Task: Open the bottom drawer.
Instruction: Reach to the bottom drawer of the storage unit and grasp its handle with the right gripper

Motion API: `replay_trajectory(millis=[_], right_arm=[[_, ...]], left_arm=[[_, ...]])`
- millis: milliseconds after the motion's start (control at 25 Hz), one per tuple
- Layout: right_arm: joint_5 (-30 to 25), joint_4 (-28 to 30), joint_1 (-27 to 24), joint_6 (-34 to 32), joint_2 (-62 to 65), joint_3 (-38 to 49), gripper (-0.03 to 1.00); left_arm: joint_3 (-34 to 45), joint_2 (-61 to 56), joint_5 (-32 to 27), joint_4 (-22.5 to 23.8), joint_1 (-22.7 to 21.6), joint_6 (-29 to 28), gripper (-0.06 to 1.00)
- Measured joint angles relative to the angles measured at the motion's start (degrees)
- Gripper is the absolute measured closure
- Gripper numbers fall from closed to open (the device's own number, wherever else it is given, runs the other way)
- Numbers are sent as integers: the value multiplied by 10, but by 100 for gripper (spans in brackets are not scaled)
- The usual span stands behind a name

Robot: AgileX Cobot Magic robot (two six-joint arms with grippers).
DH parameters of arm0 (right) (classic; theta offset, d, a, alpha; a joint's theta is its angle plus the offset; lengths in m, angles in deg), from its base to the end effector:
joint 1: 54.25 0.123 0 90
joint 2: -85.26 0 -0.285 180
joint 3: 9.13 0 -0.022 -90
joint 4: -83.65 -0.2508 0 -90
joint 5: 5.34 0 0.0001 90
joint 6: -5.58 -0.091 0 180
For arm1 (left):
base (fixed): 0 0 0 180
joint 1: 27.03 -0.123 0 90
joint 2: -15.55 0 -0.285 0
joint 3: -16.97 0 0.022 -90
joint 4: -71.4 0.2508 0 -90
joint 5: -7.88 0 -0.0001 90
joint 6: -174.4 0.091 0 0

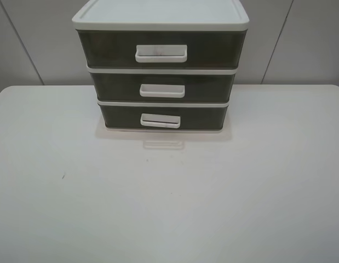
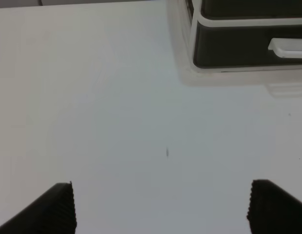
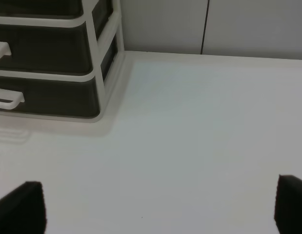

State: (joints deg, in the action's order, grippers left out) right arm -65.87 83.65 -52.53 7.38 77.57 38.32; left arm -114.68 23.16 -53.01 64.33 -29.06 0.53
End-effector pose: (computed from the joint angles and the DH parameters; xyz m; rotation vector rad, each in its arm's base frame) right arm -0.0072 -0.0002 0.2830 -0.0620 2.0179 -0.0009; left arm -0.0058 -0.0100 0.2787 0.0791 2.0322 -0.0580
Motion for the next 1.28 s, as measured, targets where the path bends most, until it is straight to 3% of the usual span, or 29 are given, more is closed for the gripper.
replay_trajectory(millis=[560,920,1280], right_arm=[[0,0,0,-1,-1,0,15],[1,-4,0,-2,-85,-1,15],[70,-11,0,-2,-222,-92,15]], left_arm=[[0,0,0,0,0,0,23],[0,0,0,0,0,0,23],[0,0,0,0,0,0,23]])
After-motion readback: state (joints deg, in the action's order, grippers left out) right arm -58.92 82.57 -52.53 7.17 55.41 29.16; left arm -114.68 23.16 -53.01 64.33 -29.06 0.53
